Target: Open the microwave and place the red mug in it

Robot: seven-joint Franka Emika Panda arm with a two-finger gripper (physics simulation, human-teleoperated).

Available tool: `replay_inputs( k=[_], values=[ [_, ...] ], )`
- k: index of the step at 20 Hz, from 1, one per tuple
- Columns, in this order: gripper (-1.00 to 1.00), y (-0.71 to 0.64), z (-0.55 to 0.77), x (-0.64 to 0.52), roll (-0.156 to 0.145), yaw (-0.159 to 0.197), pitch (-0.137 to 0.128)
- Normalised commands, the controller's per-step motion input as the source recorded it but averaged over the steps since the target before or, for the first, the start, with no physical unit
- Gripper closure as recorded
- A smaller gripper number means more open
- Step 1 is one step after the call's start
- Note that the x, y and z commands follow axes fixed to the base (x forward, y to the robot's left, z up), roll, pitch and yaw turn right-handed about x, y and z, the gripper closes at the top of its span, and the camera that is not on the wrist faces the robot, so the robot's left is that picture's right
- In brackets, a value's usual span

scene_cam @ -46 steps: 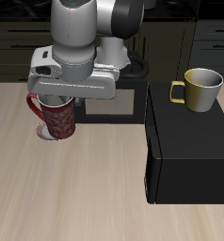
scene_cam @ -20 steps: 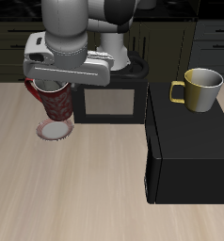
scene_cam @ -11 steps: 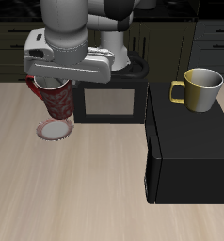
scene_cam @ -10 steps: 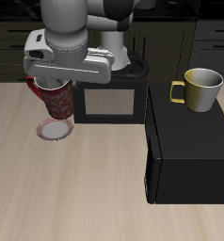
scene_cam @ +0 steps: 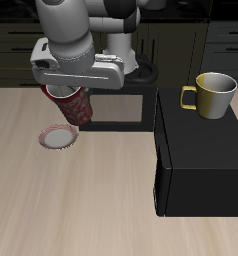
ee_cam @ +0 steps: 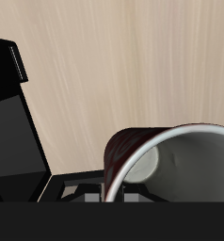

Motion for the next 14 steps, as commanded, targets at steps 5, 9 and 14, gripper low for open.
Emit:
replay_inputs(
  k=[5, 9, 14],
  values=[
    [1.0, 0.13, 0.0, -0.12, 0.101, -0.09, 0.035],
    [1.0, 0.11, 0.09, -0.04, 0.112, -0.106, 0.031],
    [1.0, 0.11, 0.04, 0.06, 0.098, -0.114, 0.019]
  ],
)
